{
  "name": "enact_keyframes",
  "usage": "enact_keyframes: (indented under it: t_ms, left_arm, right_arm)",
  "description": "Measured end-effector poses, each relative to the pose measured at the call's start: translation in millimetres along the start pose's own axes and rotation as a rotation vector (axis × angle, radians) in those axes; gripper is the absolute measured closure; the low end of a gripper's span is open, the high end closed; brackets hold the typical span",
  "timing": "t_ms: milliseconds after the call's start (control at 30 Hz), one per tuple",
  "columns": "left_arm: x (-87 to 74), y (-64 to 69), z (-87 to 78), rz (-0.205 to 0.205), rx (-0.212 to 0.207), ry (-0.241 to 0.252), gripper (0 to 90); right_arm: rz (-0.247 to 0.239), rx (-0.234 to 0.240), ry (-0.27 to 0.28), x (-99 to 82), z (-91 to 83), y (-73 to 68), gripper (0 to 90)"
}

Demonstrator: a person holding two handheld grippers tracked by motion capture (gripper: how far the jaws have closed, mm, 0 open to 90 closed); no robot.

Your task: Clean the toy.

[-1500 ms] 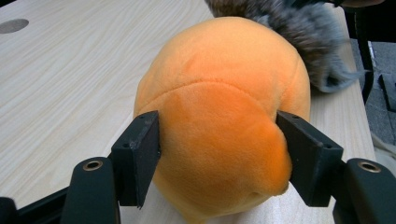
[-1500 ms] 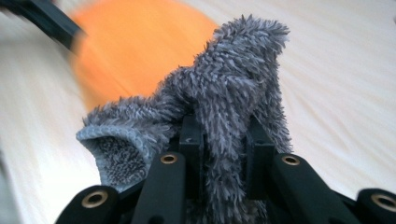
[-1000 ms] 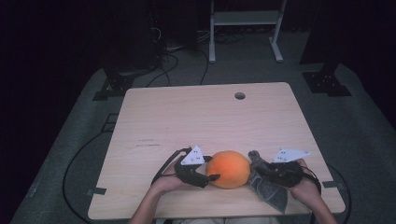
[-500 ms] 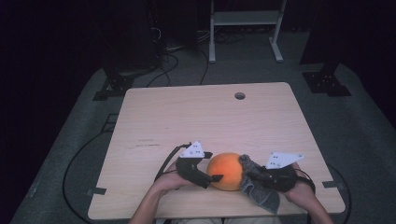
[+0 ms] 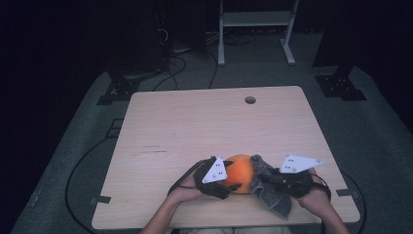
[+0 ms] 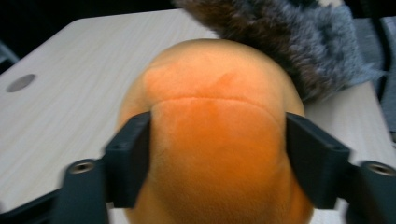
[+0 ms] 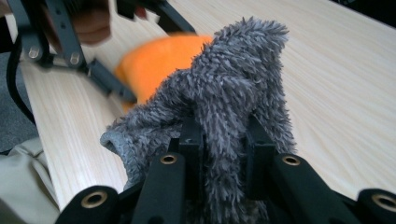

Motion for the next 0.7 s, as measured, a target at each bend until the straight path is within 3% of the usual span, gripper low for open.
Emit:
enact_keyframes:
  t_ms: [33, 67, 133, 233, 267, 333, 367, 400, 467, 533, 600, 667, 700]
  left_arm:
    - [0.0, 0.0, 0.0, 0.0, 0.0, 0.0, 15.4]
    - [-4.1, -8.4, -2.4, -0.095, -0.002, -0.021, 13.3]
    - [-10.4, -12.5, -1.4, -0.163, -0.007, -0.036, 16.2]
    - [-14.8, -13.9, -1.8, -0.164, -0.016, -0.04, 20.6]
    - [-19.1, -13.4, -2.5, -0.174, -0.032, -0.049, 20.6]
    - [-24.3, -13.8, -4.6, -0.167, -0.037, -0.067, 20.3]
    - [-24.3, -13.8, -4.6, -0.167, -0.037, -0.067, 19.9]
    - [-26.9, -14.7, -6.4, -0.176, -0.039, -0.068, 19.6]
    - [-27.6, -14.0, -6.6, -0.171, -0.04, -0.069, 19.4]
    - [-26.9, -12.3, -5.1, -0.159, -0.042, -0.069, 19.1]
    - [-26.4, -11.3, -3.9, -0.148, -0.043, -0.073, 18.9]
    - [-27.1, -9.6, -4.1, -0.126, -0.047, -0.079, 18.9]
    - [-27.7, -9.4, -4.4, -0.119, -0.049, -0.08, 18.9]
  right_arm:
    - [-0.013, -0.005, -0.009, 1.0, 4.8, -3.2, 73.1]
    - [-0.019, -0.007, -0.007, 1.7, 9.1, -5.1, 73.1]
    - [-0.013, -0.014, 0.001, 0.9, 13.7, -4.2, 73.1]
    - [0.007, -0.024, -0.004, -5.6, 15.3, 1.5, 73.2]
    - [0.052, -0.032, -0.025, -19.6, 17.3, 11.2, 73.2]
    - [0.087, -0.066, -0.086, -41.1, 21.7, 24.6, 73.2]
    - [0.087, -0.066, -0.086, -41.1, 21.7, 24.6, 73.2]
    - [0.106, -0.094, -0.179, -64.4, 26.2, 37.3, 73.7]
    - [0.155, -0.061, -0.134, -61.6, 20.4, 40.0, 73.7]
    - [0.162, -0.052, -0.031, -41.6, 8.5, 39.4, 73.7]
    - [0.167, -0.013, 0.063, -20.7, 0.6, 31.7, 73.7]
    - [0.16, 0.018, 0.099, -9.6, 1.9, 23.3, 73.6]
    - [0.152, 0.022, 0.089, -9.5, 6.4, 21.0, 73.4]
Point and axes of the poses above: each handheld gripper's, and its own axes: z roughly forward along the jaws, x roughly out of its top, y roughly to its right, the point moved 8 cm from there along z, roughly forward along the jaws, and after that the axes turned 1 degree about -z, right-handed, at the moved point
